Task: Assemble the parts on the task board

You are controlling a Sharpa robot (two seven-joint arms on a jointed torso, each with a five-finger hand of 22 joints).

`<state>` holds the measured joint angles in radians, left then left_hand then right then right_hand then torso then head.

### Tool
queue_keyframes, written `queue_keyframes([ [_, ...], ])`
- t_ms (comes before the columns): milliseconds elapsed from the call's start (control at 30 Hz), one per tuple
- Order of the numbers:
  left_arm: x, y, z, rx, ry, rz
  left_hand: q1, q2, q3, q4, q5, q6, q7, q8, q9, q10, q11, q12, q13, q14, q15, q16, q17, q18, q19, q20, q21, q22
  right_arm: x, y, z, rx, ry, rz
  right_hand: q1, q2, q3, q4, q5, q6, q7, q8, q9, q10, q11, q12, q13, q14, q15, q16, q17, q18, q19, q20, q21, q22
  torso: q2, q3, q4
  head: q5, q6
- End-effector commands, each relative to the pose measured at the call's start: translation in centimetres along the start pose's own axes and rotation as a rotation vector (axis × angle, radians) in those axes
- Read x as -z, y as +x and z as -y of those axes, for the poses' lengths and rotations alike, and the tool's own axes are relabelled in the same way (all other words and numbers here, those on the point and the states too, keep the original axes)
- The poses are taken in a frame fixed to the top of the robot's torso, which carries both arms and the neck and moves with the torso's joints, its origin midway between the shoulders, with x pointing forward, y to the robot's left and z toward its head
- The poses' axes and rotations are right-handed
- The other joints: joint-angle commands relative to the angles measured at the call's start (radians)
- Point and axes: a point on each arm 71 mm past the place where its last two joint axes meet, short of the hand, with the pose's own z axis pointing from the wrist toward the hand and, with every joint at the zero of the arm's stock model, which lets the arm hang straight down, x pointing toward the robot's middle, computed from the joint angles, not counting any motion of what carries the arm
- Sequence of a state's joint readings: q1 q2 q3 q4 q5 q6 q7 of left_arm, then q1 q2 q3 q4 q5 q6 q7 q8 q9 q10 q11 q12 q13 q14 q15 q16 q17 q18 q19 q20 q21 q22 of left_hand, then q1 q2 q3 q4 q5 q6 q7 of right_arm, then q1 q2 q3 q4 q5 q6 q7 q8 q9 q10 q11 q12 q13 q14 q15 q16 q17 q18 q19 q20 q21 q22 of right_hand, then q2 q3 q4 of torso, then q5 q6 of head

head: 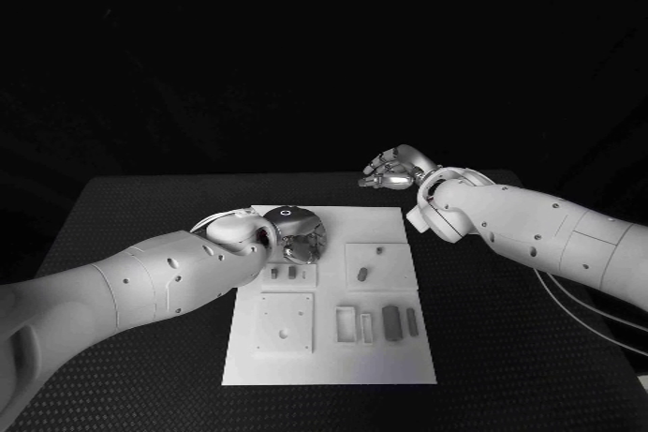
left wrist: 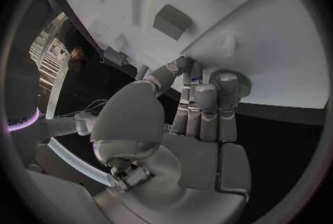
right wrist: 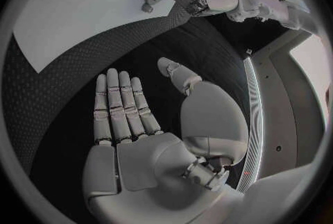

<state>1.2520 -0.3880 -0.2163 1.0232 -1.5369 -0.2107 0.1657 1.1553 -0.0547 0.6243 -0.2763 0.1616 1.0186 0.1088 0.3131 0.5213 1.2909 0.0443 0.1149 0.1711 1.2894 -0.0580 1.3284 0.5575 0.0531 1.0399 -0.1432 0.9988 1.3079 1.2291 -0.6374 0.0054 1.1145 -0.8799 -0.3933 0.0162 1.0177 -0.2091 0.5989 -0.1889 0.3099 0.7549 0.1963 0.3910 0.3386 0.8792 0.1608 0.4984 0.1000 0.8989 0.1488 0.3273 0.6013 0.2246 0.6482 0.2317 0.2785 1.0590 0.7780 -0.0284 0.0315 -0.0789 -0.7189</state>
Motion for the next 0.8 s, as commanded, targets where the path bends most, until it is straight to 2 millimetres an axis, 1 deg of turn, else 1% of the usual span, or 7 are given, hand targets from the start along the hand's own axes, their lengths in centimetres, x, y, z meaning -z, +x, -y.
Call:
queue_keyframes([
  [33,0.4,1.5,-0.3,0.000,-0.032,-0.030,0.001,0.013,0.007,-0.001,0.005,0.008,0.000,0.004,0.004,0.012,0.004,0.002,0.004,-0.001,-0.008,0.004,-0.001,0.099,0.007,-0.008,0.002,0.015,0.0,0.1,-0.1,0.002,-0.012,-0.009,0.002,-0.005,-0.005,-0.001,0.003,-0.004,0.012,0.005,-0.002,-0.002,0.003,-0.003,-0.001,-0.007,-0.003,-0.002,-0.002,0.007,-0.005,0.001,-0.005,0.002,0.000,-0.0004,0.0002,0.001,0.002],
  [100,0.5,1.4,-0.4,0.013,-0.034,-0.018,0.001,0.013,0.008,-0.002,0.007,0.010,-0.001,0.005,0.004,0.013,0.003,0.002,0.004,-0.001,-0.008,0.004,-0.002,0.099,0.008,-0.009,0.003,0.015,0.0,0.1,-0.1,0.002,-0.013,-0.009,0.002,-0.005,-0.005,-0.001,0.003,-0.004,0.012,0.005,-0.002,-0.002,0.003,-0.003,-0.001,-0.007,-0.003,-0.002,-0.002,0.008,-0.005,0.001,-0.005,0.002,0.000,-0.0009,0.0008,0.001,0.003],
  [267,0.9,1.2,-0.6,0.036,-0.041,0.014,0.000,0.012,0.010,-0.002,0.009,0.012,-0.002,0.006,0.004,0.017,0.002,0.002,0.004,0.000,-0.010,0.005,-0.002,0.098,0.009,-0.011,0.003,0.015,0.0,0.1,-0.1,0.002,-0.013,-0.009,0.002,-0.005,-0.005,0.000,0.004,-0.004,0.012,0.005,-0.002,-0.002,0.003,-0.003,-0.002,-0.007,-0.003,-0.002,-0.002,0.008,-0.005,0.001,-0.005,0.002,0.000,-0.0013,-0.0004,0.002,0.005],
  [400,1.4,0.6,-1.0,0.065,-0.051,0.049,0.000,0.011,0.012,-0.002,0.010,0.013,-0.002,0.006,0.004,0.018,0.001,0.001,0.004,0.000,-0.010,0.005,-0.003,0.098,0.010,-0.012,0.004,0.015,0.0,0.0,0.0,0.002,-0.012,-0.008,0.002,-0.005,-0.005,0.000,0.004,-0.004,0.012,0.005,-0.002,-0.002,0.003,-0.003,-0.002,-0.007,-0.003,-0.002,-0.002,0.008,-0.005,0.001,-0.005,0.003,0.000,-0.0017,0.0005,0.004,0.007],
  [600,1.7,-1.1,-1.6,0.123,-0.073,0.087,-0.002,0.008,0.015,-0.001,0.011,0.016,-0.003,0.006,0.004,0.021,0.000,0.001,0.004,-0.002,-0.012,0.004,-0.004,0.097,0.011,-0.013,0.004,0.015,0.1,-0.1,0.1,0.003,-0.010,-0.006,0.002,-0.005,-0.005,0.000,0.004,-0.004,0.012,0.005,-0.002,-0.002,0.003,-0.002,-0.002,-0.008,-0.003,-0.002,-0.002,0.008,-0.005,0.002,-0.006,0.003,-0.001,-0.0013,0.0015,0.006,0.011],
  [733,2.1,-1.8,-1.8,0.151,-0.078,0.109,-0.002,0.008,0.016,-0.001,0.011,0.016,-0.003,0.006,0.004,0.022,-0.001,0.000,0.004,-0.003,-0.012,0.004,-0.005,0.097,0.011,-0.014,0.004,0.014,0.1,-0.1,0.1,0.004,-0.009,-0.005,0.002,-0.005,-0.005,0.000,0.004,-0.004,0.012,0.005,-0.002,-0.002,0.003,-0.002,-0.003,-0.008,-0.003,-0.002,-0.002,0.008,-0.005,0.002,-0.006,0.003,-0.001,-0.0018,0.0030,0.007,0.012],
  [800,2.3,-2.1,-2.0,0.167,-0.080,0.121,-0.002,0.008,0.016,-0.001,0.011,0.016,-0.003,0.006,0.004,0.022,-0.001,0.000,0.004,-0.003,-0.012,0.004,-0.005,0.097,0.011,-0.014,0.004,0.014,0.1,-0.2,0.1,0.004,-0.009,-0.005,0.002,-0.005,-0.005,0.000,0.004,-0.004,0.012,0.005,-0.002,-0.002,0.003,-0.002,-0.003,-0.008,-0.003,-0.002,-0.002,0.008,-0.005,0.002,-0.006,0.003,-0.001,-0.0012,0.0031,0.007,0.013],
])
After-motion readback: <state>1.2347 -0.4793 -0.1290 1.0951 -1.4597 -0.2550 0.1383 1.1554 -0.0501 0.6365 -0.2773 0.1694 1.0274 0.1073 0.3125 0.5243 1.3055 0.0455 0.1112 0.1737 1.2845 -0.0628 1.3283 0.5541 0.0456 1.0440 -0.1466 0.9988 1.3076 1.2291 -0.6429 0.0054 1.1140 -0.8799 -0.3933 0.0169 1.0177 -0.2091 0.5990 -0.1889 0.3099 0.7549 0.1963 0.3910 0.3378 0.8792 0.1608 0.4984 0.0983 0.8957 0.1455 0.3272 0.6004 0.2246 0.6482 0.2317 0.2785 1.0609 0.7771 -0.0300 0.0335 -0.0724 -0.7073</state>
